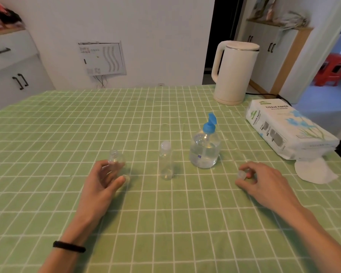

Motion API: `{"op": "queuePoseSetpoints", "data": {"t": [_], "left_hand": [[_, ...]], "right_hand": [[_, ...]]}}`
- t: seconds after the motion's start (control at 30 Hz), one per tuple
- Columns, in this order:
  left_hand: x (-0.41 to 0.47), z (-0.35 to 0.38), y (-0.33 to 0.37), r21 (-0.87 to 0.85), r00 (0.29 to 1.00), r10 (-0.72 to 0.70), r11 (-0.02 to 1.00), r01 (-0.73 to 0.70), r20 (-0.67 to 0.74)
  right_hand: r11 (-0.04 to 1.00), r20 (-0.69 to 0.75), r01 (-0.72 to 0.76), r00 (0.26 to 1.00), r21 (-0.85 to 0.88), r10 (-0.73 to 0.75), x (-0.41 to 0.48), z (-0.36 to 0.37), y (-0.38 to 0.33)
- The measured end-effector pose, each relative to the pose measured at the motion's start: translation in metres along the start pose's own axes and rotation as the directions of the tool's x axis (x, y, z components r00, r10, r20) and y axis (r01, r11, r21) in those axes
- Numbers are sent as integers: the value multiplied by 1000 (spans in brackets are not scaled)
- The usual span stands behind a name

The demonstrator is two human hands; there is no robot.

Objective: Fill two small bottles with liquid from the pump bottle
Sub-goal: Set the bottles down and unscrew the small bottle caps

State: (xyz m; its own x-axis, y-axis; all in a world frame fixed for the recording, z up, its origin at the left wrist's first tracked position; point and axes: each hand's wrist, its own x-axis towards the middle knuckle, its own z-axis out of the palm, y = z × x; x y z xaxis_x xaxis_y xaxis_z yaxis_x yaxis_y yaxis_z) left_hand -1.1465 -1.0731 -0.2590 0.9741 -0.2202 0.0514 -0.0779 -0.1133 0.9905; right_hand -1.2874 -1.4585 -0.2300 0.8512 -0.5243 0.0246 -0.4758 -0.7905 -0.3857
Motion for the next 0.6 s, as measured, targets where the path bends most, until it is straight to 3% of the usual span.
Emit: {"op": "queuePoseSetpoints", "data": {"t": [0.17, 0.27, 0.3, 0.4, 0.6], "left_hand": [[-10, 5, 14, 104, 998, 32, 994, -28, -44], [-32, 17, 26, 342, 929, 272, 923, -178, -252], [-40, 25, 30, 384, 892, 370, 887, -256, -259], [-50, 57, 40, 361, 888, 449, 848, -389, -97], [-20, 104, 40, 325, 963, 253, 906, -271, 96]], "right_hand": [[999, -14, 3, 1000, 38, -3, -4, -9, -7], [984, -130, 96, 989, 149, -77, -9, -17, -18], [973, -164, 132, 981, 190, -101, -11, -20, -24], [918, -196, 230, 965, 323, -173, -14, -25, -49], [842, -152, 336, 942, 423, -299, -8, -12, -102]]}}
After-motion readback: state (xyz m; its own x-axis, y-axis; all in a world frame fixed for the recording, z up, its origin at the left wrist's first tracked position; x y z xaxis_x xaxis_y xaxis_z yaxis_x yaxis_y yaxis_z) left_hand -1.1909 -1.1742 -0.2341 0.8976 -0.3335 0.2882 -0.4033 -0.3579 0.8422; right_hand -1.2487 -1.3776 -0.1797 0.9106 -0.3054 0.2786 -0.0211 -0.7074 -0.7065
